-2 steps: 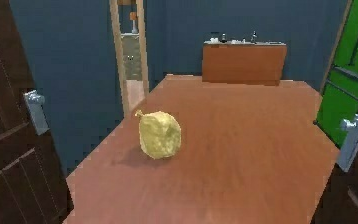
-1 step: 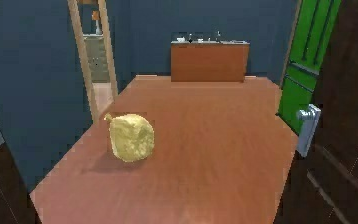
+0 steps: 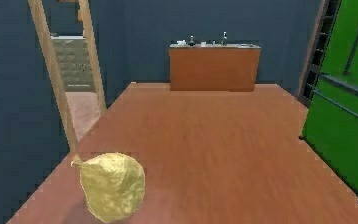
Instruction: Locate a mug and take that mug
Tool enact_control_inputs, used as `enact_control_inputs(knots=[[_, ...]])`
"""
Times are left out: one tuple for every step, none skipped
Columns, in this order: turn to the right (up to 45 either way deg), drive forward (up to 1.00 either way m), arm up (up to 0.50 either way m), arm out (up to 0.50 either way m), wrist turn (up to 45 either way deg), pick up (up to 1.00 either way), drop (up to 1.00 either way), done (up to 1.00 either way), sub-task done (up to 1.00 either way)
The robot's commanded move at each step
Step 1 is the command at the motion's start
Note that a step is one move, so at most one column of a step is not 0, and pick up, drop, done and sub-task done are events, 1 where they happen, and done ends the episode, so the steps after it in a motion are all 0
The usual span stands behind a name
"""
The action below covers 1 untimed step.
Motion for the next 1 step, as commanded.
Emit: enact_control_inputs(knots=[[-6.0, 0.0, 0.0, 0.0, 0.0, 0.0, 0.0, 0.0, 0.0]])
